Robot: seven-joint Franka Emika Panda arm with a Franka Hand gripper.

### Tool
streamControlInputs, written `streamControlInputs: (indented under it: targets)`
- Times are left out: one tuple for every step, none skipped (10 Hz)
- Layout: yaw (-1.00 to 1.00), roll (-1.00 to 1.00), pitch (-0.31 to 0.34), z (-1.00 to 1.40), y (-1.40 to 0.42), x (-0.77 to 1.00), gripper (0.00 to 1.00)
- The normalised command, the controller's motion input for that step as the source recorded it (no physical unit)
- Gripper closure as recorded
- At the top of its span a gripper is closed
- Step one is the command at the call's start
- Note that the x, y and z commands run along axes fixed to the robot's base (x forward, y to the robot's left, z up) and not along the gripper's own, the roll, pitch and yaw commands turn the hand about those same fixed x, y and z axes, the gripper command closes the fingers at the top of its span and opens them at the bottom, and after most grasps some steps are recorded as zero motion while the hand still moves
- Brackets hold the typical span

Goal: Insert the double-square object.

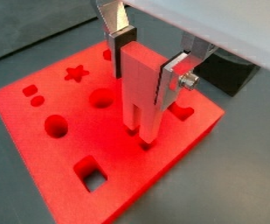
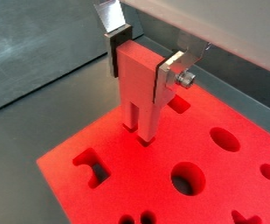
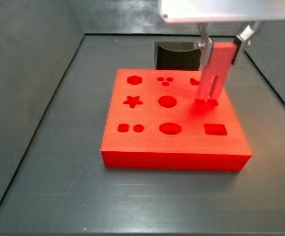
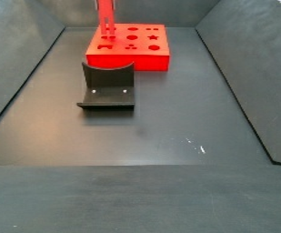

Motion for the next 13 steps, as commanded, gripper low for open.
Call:
streamControlInputs:
  targets:
    - [-0.11, 0.27, 0.187, -0.17, -0.19, 0.46, 1.0]
    - [-0.15, 0.25, 0.183, -0.14, -0.12, 0.3, 1.0]
    - [-0.15, 0.13, 0.119, -0.08, 0.0, 0.0, 1.0]
    - [-0.15, 0.07, 0.107, -0.03, 0.01, 0.0, 1.0]
    - [-0.16, 0.01, 0.073, 0.0, 0.07, -0.06, 1.0]
    - [-0.19, 0.0, 0.023, 0.0, 0.1, -0.19, 1.0]
    - [-0.17, 0.0, 0.0, 0.0, 0.02, -0.27, 1.0]
    - [-0.15, 0.0, 0.0, -0.03, 0.0, -0.21, 1.0]
    - [-0.06, 0.0, -0.014, -0.06, 0.0, -0.03, 1.0]
    - [0.0, 0.0, 0.0, -0.14, -0.01, 0.24, 1.0]
    - [0.0, 0.0, 0.0, -0.19, 0.0, 0.37, 1.0]
    - [0.0, 0.02, 0.0, -0.18, 0.0, 0.37, 1.0]
    - [0.0, 0.06, 0.0, -0.23, 0.0, 0.07, 1.0]
